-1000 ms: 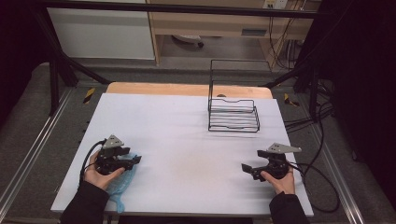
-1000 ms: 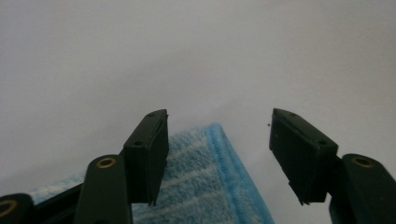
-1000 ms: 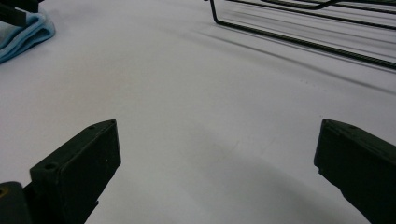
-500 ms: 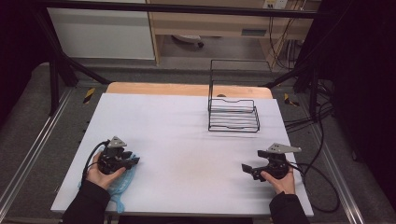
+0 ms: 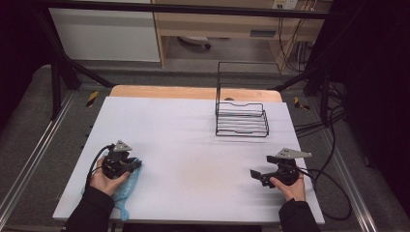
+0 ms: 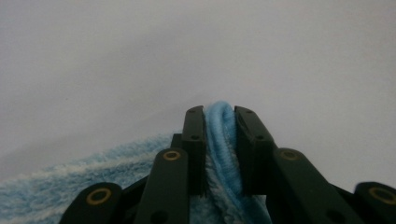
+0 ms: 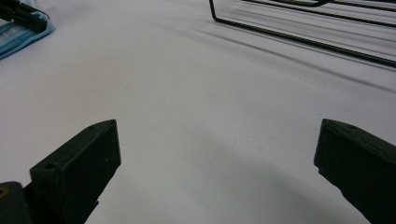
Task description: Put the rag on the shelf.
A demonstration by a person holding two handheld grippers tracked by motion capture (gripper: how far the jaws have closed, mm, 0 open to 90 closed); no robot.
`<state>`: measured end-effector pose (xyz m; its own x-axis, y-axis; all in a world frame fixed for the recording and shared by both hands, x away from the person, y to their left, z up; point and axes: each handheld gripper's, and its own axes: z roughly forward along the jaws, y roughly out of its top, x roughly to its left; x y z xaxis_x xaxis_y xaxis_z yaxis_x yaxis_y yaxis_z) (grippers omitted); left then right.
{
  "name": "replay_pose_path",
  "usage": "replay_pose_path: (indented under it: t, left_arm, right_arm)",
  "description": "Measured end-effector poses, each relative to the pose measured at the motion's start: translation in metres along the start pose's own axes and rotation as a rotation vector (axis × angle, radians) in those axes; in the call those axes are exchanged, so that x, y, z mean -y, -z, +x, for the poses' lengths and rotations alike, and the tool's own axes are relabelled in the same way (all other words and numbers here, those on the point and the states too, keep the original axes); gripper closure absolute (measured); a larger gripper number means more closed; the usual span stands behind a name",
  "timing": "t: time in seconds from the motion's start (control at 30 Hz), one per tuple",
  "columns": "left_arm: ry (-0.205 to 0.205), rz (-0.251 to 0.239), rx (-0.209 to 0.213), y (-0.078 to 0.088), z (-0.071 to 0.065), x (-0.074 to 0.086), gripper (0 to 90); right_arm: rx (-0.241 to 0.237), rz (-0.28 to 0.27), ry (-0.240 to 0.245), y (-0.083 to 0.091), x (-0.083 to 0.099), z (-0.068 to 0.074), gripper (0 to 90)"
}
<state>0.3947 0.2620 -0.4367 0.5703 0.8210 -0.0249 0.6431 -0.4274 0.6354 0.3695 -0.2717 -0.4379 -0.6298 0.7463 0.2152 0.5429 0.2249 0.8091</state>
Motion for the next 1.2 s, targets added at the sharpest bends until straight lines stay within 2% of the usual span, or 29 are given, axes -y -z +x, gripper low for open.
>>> replay_pose_path:
  t: [0.17, 0.4, 0.73, 1.0, 1.2]
  left_arm:
    - [-0.008, 0.004, -0.016, 0.000, -0.002, -0.001, 79.0]
    - [0.034, -0.029, 0.013, 0.005, 0.002, 0.000, 81.2]
    - [0.051, -0.082, 0.037, 0.017, 0.001, -0.002, 81.7]
    - [0.063, -0.098, 0.086, 0.018, -0.011, -0.005, 81.7]
    - [0.051, -0.105, 0.097, 0.015, -0.024, -0.008, 81.6]
  right_arm:
    - [-0.002, 0.000, 0.001, 0.000, 0.000, 0.000, 1.1]
    - [-0.003, 0.001, 0.006, 0.000, 0.000, -0.001, 1.2]
    - [-0.005, 0.001, 0.004, -0.001, 0.000, 0.000, 1.4]
    - [-0.006, 0.005, 0.003, -0.001, 0.000, 0.000, 1.5]
    - [-0.006, 0.009, 0.007, -0.003, 0.000, 0.001, 1.6]
